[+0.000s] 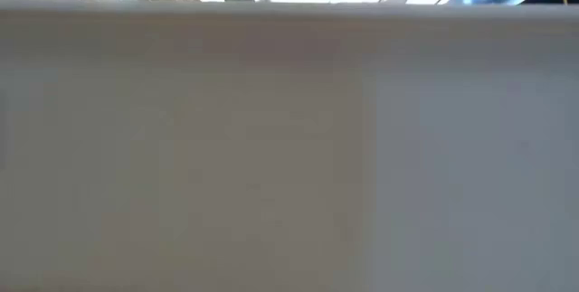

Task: Sort silverware
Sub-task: Put the blue spoon into the white silverware tray

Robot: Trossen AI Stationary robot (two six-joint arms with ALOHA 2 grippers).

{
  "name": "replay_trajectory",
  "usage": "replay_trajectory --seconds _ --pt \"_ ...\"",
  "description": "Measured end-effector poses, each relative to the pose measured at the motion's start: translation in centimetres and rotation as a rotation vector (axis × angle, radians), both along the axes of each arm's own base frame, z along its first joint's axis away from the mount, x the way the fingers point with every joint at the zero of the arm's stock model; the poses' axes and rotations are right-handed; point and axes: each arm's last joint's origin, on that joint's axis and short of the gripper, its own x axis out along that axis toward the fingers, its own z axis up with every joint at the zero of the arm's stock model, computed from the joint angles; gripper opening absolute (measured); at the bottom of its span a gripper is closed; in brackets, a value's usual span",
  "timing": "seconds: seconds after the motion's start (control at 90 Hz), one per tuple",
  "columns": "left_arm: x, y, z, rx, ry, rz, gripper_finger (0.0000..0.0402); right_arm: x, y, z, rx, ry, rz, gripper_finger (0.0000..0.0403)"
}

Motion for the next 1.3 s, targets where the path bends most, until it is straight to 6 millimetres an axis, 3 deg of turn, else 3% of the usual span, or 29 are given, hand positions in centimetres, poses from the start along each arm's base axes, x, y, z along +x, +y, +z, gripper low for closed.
replay_trajectory --seconds 0.233,0.467,0.644,0.867,1.067,1.3 --pt "-0.1 -0.2 0.1 0.022 0.016 -0.002 0.0086 0.0 0.0 -0.2 -0.009 0.014 0.001 0.0001" --pt "-1.5 -2.8 -0.6 0.136 0.183 0.098 0.0103 -0.1 0.3 -0.3 -0.035 0.043 -0.009 0.0000" --pt "-4.7 -4.1 -2.5 0.191 0.270 0.112 0.0104 0.1 0.5 -1.0 0.031 0.061 0.140 0.0000" --pt "-9.7 -4.9 -4.7 0.307 0.368 0.021 0.0104 1.2 -1.6 -2.7 0.311 0.135 0.434 0.0000" --pt "-13.9 -7.2 -4.8 0.581 0.504 -0.085 0.0104 1.6 -3.8 -4.2 0.645 0.275 0.674 0.0000" --pt "-17.6 -9.9 -4.6 0.779 0.641 -0.077 0.0104 1.8 -3.5 -5.5 0.781 0.345 0.749 0.0000"
